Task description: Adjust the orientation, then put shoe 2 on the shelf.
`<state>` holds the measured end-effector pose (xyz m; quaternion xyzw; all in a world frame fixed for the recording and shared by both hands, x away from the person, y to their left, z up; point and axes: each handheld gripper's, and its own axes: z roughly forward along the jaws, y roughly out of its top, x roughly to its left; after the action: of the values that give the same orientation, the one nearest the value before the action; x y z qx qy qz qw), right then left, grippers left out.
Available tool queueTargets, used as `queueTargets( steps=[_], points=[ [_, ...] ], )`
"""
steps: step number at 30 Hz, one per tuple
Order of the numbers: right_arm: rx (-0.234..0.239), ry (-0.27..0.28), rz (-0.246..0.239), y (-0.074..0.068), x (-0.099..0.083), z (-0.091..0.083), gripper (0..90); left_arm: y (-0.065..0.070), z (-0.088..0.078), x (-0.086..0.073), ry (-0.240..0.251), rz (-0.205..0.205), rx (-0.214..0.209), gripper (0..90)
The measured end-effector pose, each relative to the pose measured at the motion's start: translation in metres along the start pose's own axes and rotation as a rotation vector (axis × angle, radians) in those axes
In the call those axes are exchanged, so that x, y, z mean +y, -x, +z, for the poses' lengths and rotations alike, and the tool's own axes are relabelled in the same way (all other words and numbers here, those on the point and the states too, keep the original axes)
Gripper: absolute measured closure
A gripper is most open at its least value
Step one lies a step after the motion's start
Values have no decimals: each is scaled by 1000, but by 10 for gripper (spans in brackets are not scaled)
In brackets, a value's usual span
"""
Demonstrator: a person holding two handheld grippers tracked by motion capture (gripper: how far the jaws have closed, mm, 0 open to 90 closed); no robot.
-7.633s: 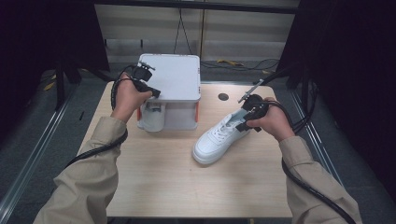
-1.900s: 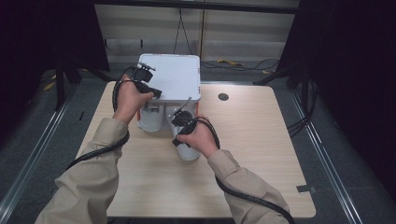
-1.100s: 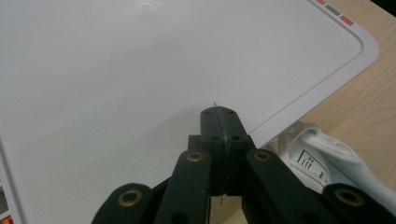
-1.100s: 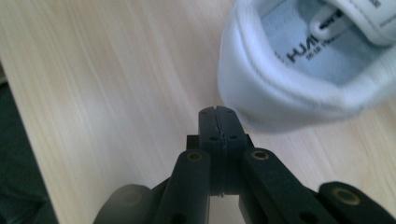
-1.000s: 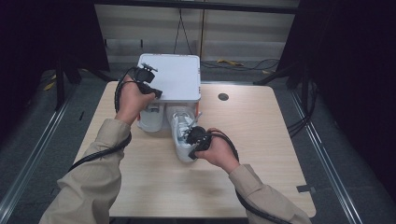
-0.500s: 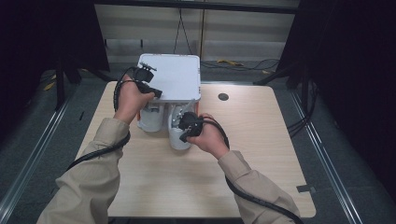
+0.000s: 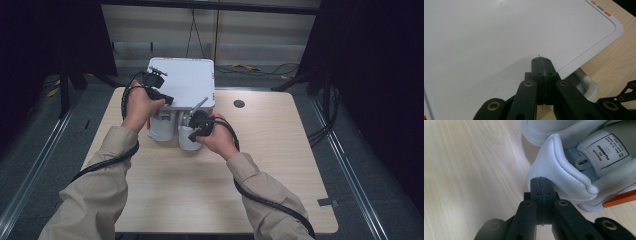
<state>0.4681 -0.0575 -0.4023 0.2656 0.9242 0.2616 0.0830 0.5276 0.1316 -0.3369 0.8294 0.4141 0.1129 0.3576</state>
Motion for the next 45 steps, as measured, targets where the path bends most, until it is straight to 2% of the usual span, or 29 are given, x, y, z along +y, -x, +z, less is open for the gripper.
queueTargets(
  steps=[11, 25, 26, 27, 29, 31, 40, 41, 43, 45],
  points=[
    [-7, 34, 19, 5, 5, 7, 900, -1, 0, -2, 11, -14, -11, 900],
    [-12, 67, 28, 7, 11, 16, 900, -1, 0, -1, 4, -5, -6, 900],
    [-17, 76, 31, 7, 12, 16, 900, -1, 0, -1, 6, -6, -8, 900],
    [-31, 70, 13, 7, 13, 17, 900, -1, 0, -1, 7, -10, -9, 900],
    [-33, 66, 17, 8, 15, 20, 900, -2, 0, -1, 9, -11, -11, 900],
    [-25, 85, 34, 10, 15, 22, 900, -2, 0, -2, 10, -12, -13, 900],
    [-55, 90, 31, 12, 17, 27, 900, -2, 0, -2, 15, -12, -14, 900],
    [-56, 90, 44, 11, 16, 26, 900, -2, -1, -2, 15, -10, -15, 900],
    [-41, 93, 63, 12, 13, 23, 850, -3, -1, -1, 14, -2, -17, 900],
    [-1, 79, 88, 12, 9, 20, 813, -4, -1, 0, 16, -15, -24, 868]
  ],
)
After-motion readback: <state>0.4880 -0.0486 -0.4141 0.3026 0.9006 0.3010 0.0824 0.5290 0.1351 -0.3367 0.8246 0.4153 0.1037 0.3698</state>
